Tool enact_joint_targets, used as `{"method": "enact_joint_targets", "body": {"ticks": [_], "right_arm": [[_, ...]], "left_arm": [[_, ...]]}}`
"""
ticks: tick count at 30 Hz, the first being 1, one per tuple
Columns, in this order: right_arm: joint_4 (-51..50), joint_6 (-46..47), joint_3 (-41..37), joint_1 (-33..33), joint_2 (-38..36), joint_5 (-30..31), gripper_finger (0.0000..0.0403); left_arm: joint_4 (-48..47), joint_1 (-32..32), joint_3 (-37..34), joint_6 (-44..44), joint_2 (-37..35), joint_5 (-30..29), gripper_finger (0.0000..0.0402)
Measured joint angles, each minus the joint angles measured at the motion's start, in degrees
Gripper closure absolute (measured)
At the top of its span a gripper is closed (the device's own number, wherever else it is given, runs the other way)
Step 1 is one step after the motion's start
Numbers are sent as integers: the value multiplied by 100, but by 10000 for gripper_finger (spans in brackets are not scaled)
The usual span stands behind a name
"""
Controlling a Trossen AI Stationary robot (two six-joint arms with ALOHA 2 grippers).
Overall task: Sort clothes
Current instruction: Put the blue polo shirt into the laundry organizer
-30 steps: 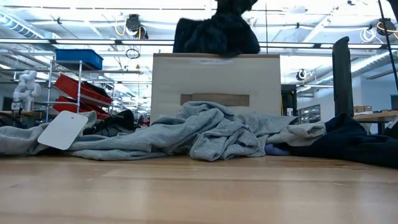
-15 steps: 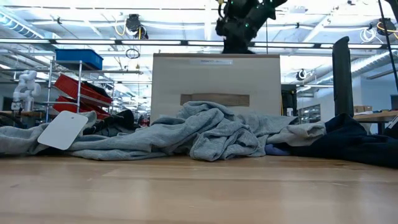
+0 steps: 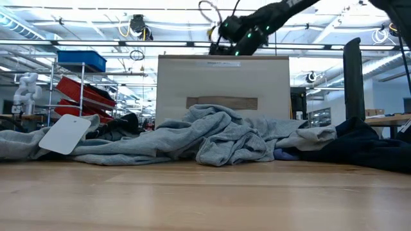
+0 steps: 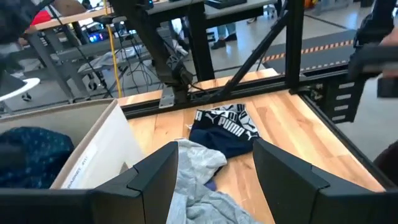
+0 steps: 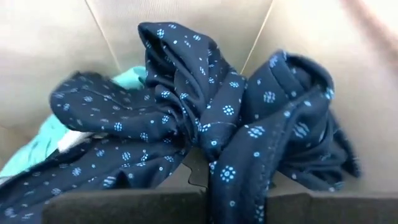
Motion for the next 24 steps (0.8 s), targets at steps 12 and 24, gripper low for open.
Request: {"method": "enact_joint_targets", "body": {"ticks": [12, 24], "right_arm": [[-507, 144, -1, 31, 465, 27, 380], [-1148, -13, 539, 35, 482, 15, 292]], "left_arm": [[15, -69, 1, -598, 0, 110, 183], [26, 63, 1, -466, 0, 107, 183]]}}
